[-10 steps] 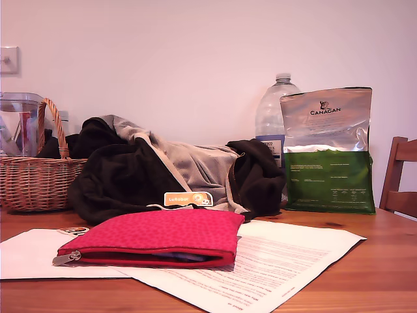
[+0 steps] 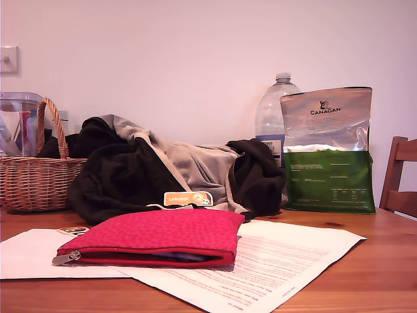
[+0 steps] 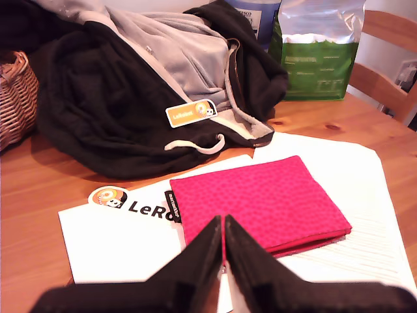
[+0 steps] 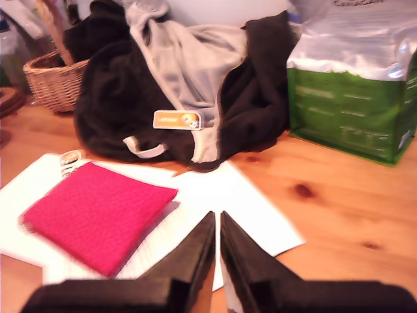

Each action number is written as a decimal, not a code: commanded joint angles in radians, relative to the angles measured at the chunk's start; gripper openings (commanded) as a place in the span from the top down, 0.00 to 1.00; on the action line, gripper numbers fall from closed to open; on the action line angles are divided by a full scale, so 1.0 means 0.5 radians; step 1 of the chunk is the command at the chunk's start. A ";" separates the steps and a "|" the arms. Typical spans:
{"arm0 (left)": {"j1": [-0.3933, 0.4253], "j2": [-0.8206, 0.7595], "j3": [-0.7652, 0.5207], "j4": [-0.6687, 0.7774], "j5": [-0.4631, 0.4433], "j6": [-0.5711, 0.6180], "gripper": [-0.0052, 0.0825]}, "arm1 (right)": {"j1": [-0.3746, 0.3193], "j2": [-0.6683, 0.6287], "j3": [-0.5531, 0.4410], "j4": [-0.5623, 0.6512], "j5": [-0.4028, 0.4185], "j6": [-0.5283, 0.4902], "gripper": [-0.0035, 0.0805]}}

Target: Close the zipper in the zip bag in front of you

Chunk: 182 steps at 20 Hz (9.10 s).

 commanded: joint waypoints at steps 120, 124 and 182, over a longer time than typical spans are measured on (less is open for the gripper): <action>-0.520 1.517 -0.026 0.893 -0.446 0.699 0.73 | 1.002 2.055 0.722 0.734 0.253 -2.065 0.97; -0.520 1.517 -0.026 0.957 -0.643 0.803 0.73 | 1.000 2.055 0.826 0.567 0.214 -2.024 0.97; -0.517 1.893 -0.025 1.393 -0.658 0.468 0.97 | 0.987 2.055 0.843 0.543 0.105 -1.821 0.97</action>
